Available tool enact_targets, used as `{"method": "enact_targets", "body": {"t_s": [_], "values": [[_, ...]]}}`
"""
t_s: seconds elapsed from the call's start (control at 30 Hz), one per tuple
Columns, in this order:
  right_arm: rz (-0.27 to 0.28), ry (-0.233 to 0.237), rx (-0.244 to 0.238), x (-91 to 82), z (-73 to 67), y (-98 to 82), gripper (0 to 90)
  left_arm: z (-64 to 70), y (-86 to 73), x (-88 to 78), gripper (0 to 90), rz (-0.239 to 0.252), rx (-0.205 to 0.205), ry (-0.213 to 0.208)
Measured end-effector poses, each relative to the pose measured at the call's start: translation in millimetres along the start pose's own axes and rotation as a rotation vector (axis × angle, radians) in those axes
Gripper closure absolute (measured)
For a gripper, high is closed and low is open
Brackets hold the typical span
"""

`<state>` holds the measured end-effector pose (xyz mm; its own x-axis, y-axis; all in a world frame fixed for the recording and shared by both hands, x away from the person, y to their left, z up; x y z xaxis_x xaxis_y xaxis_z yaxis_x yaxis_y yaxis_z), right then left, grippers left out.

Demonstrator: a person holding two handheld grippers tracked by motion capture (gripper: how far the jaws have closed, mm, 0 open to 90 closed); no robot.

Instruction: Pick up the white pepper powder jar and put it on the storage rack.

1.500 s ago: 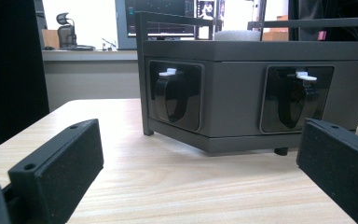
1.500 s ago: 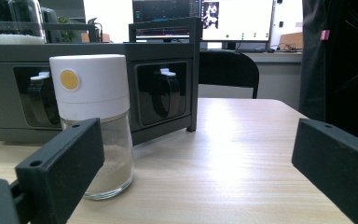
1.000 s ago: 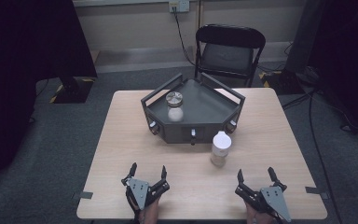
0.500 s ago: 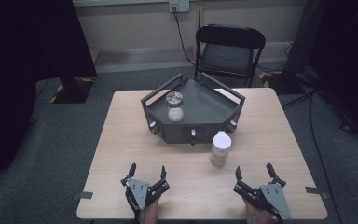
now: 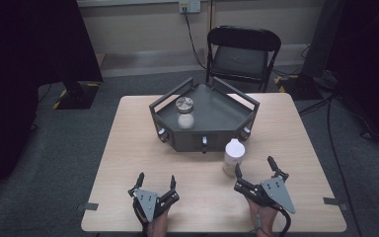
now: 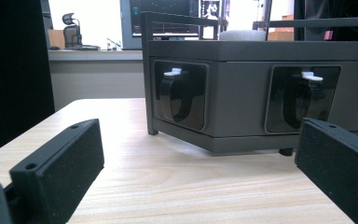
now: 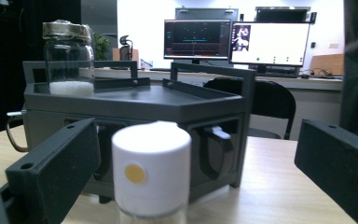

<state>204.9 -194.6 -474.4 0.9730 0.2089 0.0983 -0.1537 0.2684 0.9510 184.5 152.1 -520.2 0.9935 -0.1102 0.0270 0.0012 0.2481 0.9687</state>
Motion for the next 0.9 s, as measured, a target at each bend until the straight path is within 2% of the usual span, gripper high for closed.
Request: {"method": "enact_targets", "body": {"t_s": [0.1, 0.2, 0.43, 0.63, 0.9], "values": [[0.003, 0.019, 0.003, 9.4, -2.7, 4.4, 0.0, 0.0, 0.0, 0.0, 0.8, 0.0, 0.0, 0.0], [-0.019, 0.039, 0.016, 22.2, -7.2, 7.5, 0.0, 0.0, -0.1, -0.1, 0.8, 0.001, 0.0, 0.0], [-0.055, 0.054, 0.035, 34.6, -12.9, 4.8, 1.0, -0.2, 0.0, -0.1, 0.8, 0.0, 0.0, -0.001], [-0.069, 0.049, 0.026, 42.0, -19.2, -2.2, 6.3, -0.2, -0.1, -0.1, 0.7, 0.001, -0.001, -0.001], [-0.138, 0.068, 0.033, 48.0, -20.7, -8.7, 15.7, -0.2, -0.1, 0.0, 0.7, 0.0, -0.001, -0.001]]}}
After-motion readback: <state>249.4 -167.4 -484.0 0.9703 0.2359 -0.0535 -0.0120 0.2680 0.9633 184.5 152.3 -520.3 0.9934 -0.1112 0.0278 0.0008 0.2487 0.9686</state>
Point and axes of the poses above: each handheld gripper's, and its own axes: x roughly forward along the jaws, y roughly out of its top, z roughly to its right, the point moved 4 cm from there along x, roughly forward along the jaws, and after that the axes turned 14 degrees about -x, right-handed, at the moved point
